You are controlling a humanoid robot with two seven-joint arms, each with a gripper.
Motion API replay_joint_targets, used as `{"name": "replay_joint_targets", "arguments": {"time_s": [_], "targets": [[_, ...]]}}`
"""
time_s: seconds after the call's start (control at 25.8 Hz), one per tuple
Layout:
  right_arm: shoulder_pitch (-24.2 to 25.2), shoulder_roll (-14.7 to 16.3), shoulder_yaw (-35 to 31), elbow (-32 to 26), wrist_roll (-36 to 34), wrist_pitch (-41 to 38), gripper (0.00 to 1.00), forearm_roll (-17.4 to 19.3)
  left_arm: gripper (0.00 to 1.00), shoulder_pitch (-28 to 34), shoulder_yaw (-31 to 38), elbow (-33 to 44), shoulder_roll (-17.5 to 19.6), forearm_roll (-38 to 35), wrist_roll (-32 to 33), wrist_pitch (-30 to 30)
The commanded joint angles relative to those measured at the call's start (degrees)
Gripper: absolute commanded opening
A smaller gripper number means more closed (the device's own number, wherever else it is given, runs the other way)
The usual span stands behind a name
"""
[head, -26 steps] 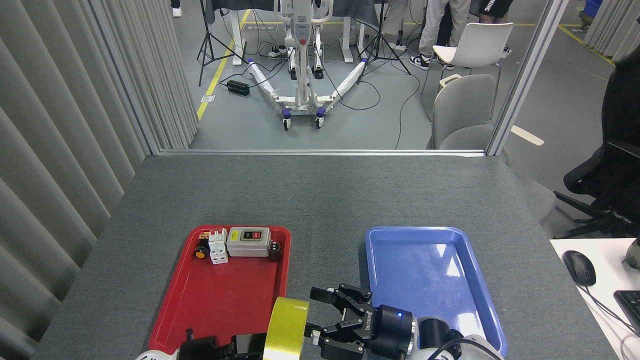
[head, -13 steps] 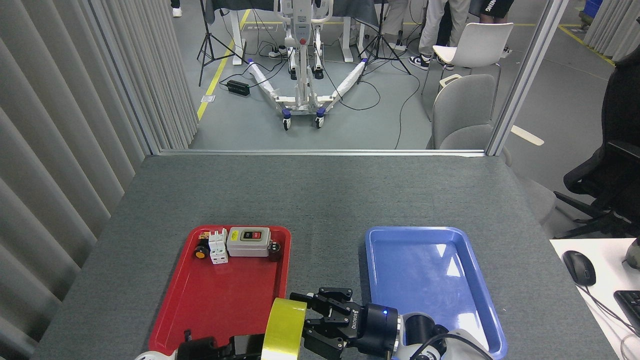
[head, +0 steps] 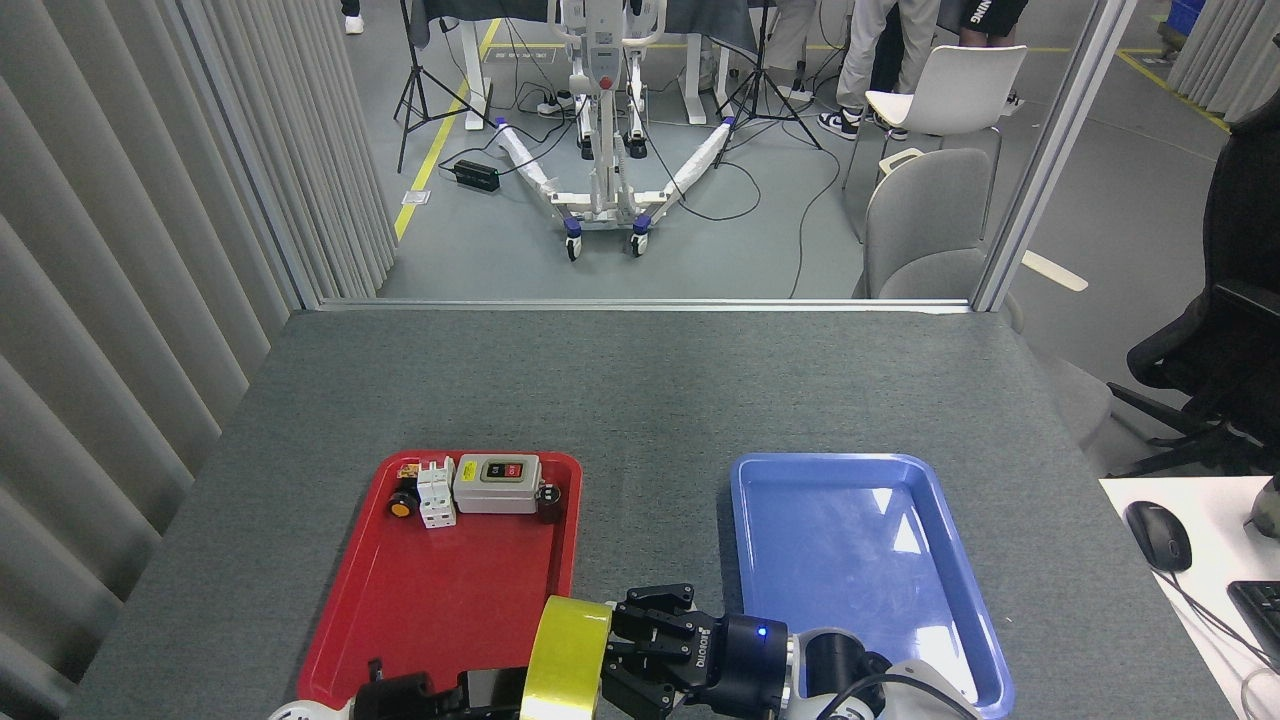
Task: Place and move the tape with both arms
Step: 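Grasp the tape with the right gripper and release the left gripper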
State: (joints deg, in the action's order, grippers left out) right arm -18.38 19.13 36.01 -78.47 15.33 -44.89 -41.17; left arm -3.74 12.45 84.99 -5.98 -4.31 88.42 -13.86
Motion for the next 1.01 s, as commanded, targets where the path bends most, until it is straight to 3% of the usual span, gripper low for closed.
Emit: {"name": "replay_joint_targets", "arguments": {"time_s": [0.0,0.35,0.43,0.5,0.62,0.81,0.89,0.97], "targets": [[0.1,0.12,0.02,-0.01,0.58,-0.11,0.33,-0.05,0.0,-0.39,0.21,-0.17,0.0,0.0,-0.36,0.06],[0.1,0.29,0.02,0.07,0.58,-0.11,0.28,-0.14,0.0,-0.83,0.38,-0.7,0.0,0.0,-0.36,-0.03],[0.1,0.29,0.02,0.07,0.58,-0.11,0.28,-0.14,0.14,-0.83,0.38,-0.88,0.0,-0.09,-0.36,0.06],[0.1,0.38,0.02,0.08,0.58,-0.11,0.28,-0.14,0.38,-0.83,0.47,-1.14,0.0,-0.09,-0.45,-0.03],[0.1,0.47,0.02,0.08,0.58,-0.11,0.28,-0.14,0.59,-0.83,1.0,-1.14,0.0,-0.09,-0.45,-0.38],[0.19,0.56,0.02,0.08,0.58,-0.11,0.28,-0.14,0.79,-0.83,1.61,-1.4,0.0,-0.09,-0.36,-1.88],[0.36,0.56,0.02,0.08,0.58,-0.11,0.28,-0.14,0.94,-0.83,1.88,-1.49,0.0,-0.09,-0.36,-2.4],[0.45,0.56,0.02,0.08,0.58,-0.11,0.28,-0.14,0.98,-0.83,2.4,-1.49,0.0,0.0,-0.36,-3.37]]}}
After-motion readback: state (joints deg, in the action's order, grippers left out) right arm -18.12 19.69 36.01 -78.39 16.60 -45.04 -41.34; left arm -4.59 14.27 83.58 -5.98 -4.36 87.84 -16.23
